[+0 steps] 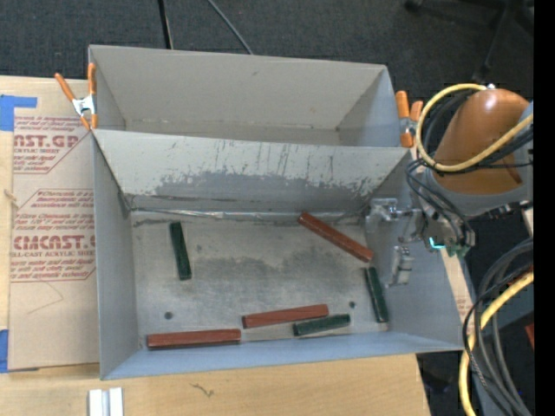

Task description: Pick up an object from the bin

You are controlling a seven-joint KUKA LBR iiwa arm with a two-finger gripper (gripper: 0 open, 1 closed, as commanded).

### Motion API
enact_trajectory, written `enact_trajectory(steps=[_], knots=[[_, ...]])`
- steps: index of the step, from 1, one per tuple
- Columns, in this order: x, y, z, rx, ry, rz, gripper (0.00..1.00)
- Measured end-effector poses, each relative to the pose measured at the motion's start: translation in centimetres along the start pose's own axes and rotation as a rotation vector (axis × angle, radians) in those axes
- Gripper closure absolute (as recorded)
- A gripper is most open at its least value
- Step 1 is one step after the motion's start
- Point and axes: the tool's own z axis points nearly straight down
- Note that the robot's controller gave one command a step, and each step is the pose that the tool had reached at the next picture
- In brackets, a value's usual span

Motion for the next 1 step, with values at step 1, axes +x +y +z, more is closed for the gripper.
enact_trajectory(steps=[1], knots=[[-3.40, 1.30, 9.37, -0.002, -0.004, 0.324, 0.00]])
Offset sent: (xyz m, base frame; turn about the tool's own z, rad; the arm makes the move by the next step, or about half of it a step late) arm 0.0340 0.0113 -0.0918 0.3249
